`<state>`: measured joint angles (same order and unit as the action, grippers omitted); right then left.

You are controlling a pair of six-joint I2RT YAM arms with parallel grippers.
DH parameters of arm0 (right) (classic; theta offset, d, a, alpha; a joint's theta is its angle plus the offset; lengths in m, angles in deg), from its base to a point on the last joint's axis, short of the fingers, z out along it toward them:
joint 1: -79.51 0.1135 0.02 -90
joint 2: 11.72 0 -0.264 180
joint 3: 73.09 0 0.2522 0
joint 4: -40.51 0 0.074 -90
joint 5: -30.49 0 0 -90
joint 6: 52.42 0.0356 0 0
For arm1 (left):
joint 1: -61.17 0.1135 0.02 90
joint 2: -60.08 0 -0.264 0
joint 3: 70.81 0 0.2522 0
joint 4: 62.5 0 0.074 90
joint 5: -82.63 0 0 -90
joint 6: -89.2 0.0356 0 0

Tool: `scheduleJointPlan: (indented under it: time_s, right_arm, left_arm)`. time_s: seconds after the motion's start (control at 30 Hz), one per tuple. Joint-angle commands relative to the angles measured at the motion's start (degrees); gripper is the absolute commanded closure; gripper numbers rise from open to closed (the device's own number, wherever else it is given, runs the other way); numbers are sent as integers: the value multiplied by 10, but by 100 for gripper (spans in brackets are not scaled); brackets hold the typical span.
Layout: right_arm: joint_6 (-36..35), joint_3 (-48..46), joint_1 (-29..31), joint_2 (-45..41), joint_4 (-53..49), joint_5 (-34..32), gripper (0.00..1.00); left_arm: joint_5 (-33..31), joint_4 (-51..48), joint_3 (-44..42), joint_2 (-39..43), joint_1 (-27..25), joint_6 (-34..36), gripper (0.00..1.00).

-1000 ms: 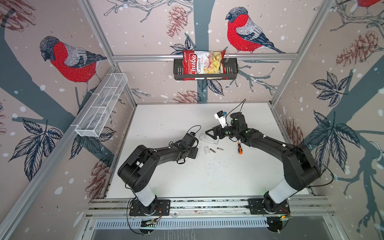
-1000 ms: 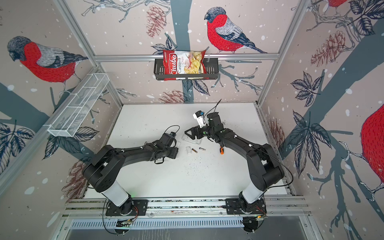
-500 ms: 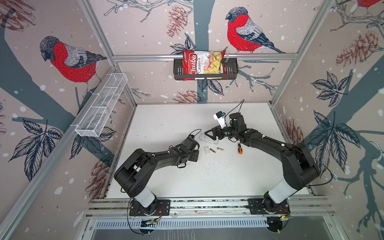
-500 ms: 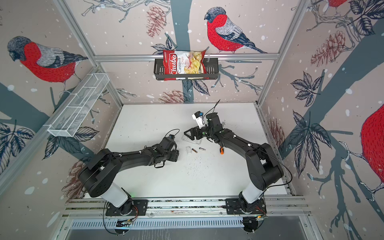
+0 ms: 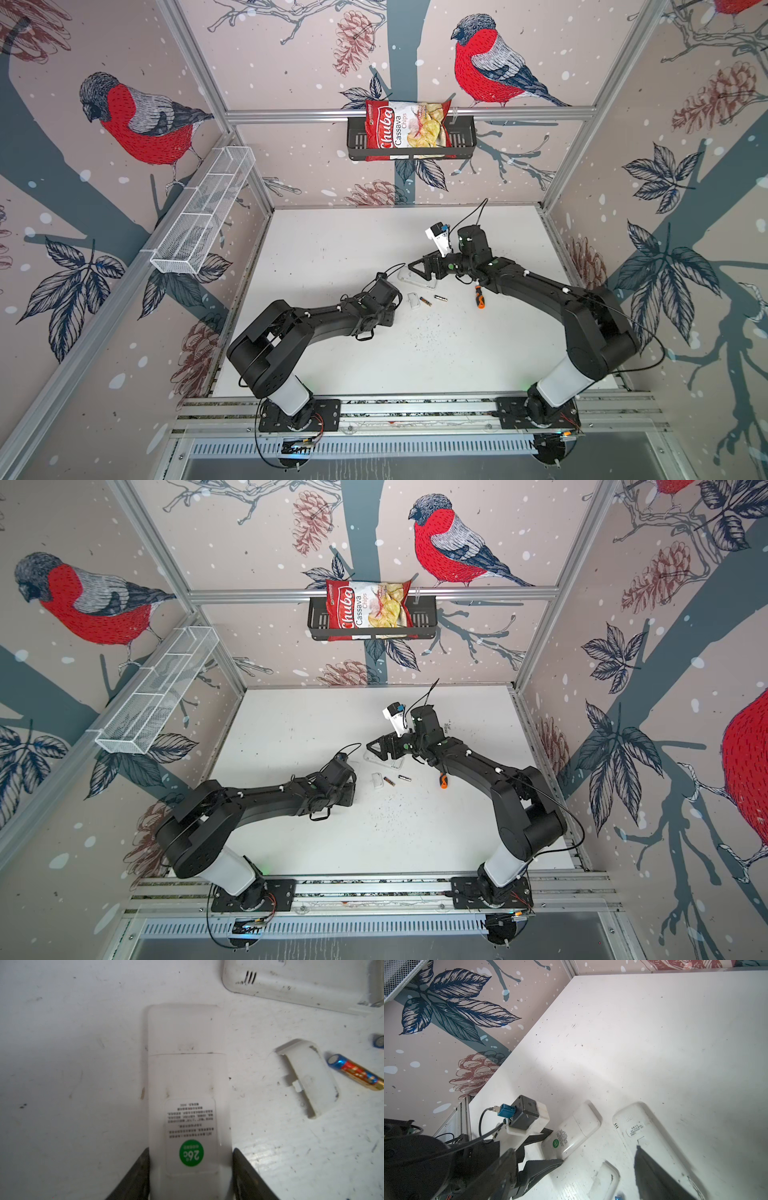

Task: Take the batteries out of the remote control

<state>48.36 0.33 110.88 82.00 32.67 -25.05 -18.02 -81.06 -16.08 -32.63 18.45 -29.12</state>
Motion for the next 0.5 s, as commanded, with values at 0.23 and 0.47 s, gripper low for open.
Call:
scheduleJointPlan:
  time_s: [0.23, 0.47]
  right_arm:
    - [25, 36, -25, 44, -46, -26, 18]
    - [40, 51, -36, 57, -64, -49, 26]
  left_arm:
    - [71, -106, 16, 32, -1, 50, 61]
    - [75, -119, 121, 31, 1, 198, 62]
